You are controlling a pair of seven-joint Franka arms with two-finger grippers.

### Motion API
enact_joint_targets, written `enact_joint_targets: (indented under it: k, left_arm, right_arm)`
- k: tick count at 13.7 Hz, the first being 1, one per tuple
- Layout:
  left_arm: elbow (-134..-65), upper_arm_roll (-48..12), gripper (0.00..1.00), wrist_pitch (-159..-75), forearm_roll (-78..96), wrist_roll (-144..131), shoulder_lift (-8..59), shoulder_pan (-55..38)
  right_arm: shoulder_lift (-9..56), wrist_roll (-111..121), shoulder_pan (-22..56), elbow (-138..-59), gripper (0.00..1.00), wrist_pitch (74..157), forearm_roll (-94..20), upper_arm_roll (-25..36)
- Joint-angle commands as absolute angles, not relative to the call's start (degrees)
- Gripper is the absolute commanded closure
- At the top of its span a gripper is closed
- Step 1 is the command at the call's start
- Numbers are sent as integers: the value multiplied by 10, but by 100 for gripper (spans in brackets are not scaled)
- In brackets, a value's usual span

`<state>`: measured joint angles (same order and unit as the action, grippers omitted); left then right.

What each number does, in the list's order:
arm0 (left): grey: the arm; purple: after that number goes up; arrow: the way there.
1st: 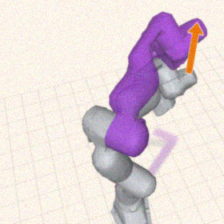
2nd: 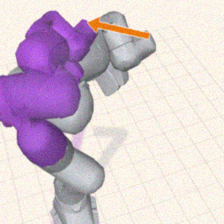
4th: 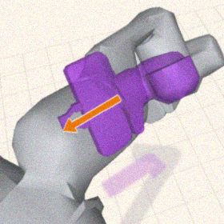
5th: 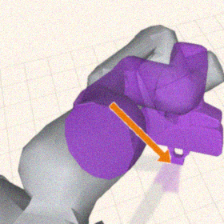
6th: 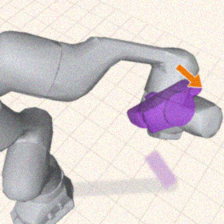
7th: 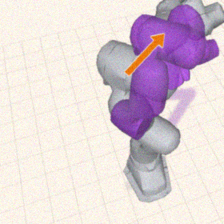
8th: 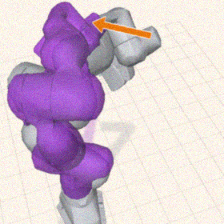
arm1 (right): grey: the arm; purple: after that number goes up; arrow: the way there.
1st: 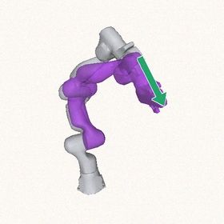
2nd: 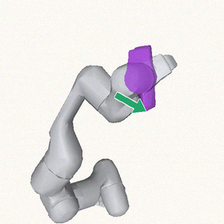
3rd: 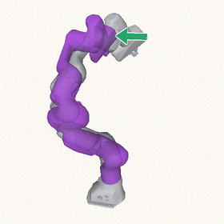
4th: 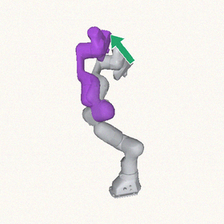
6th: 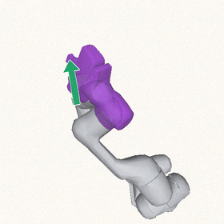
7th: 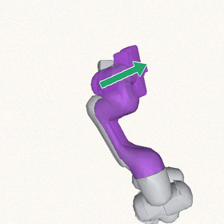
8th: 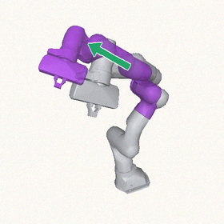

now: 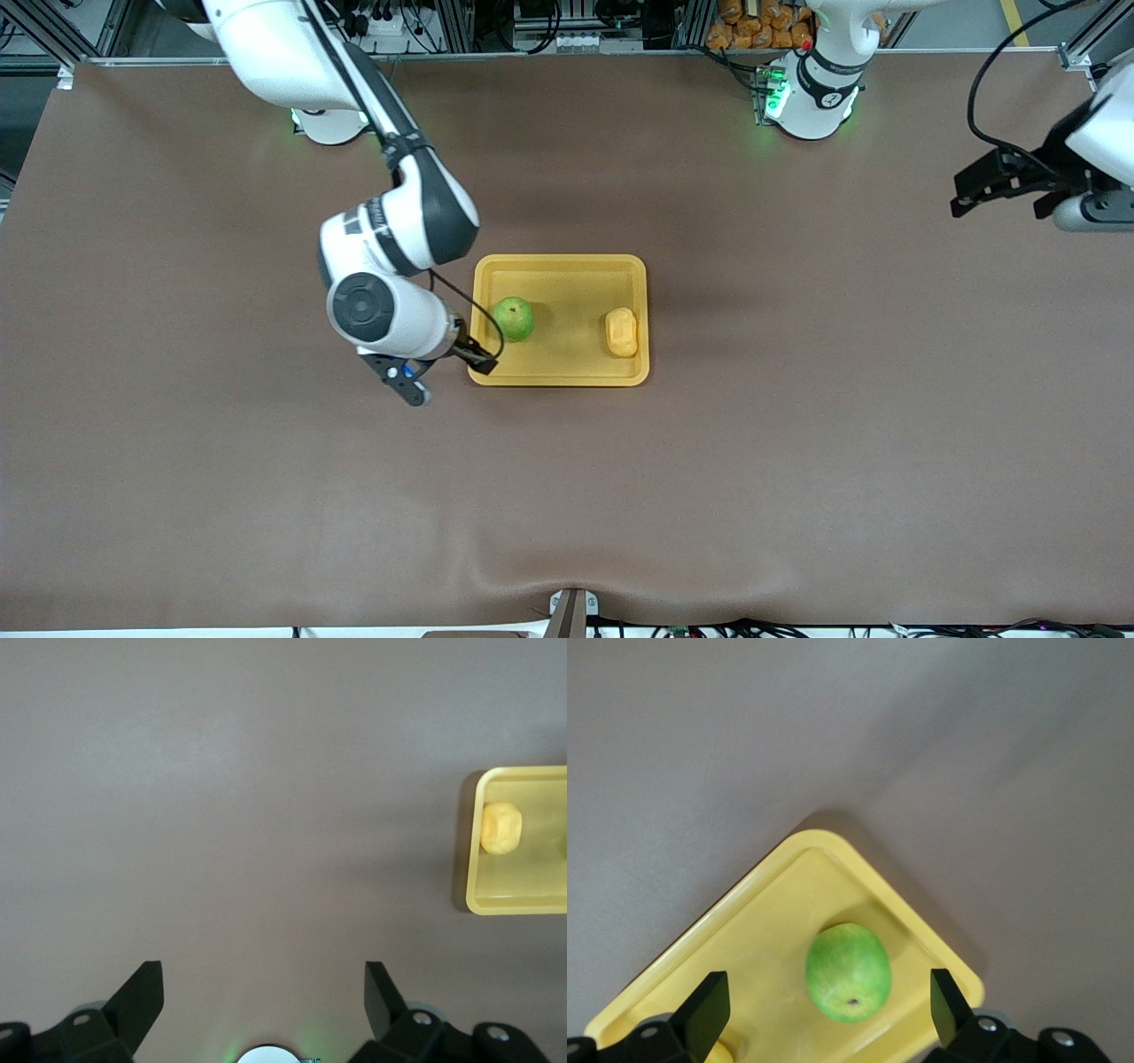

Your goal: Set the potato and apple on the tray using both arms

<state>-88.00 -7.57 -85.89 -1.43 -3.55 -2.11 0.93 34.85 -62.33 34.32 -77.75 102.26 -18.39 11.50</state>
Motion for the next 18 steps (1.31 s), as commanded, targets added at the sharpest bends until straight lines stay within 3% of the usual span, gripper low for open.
enact_joint_targets:
  k: [1,9,13,18]
  left_arm:
    - [-901,-68,0,-851,-7,-39,-45,-4]
    - [-894,-67,0,-829,-8,-26,-51,10]
    - [-887,-68,0,-828,-11,-31,-47,10]
    - [-886,-68,0,-831,-11,-33,-48,10]
  right_arm:
    - [339,-622,301,-726,0,930,-174,109]
    - [245,-541,217,-719,0,816,-124,123]
    - [195,-393,214,-720,0,811,-65,125]
    - [153,-269,214,-722,0,774,-62,170]
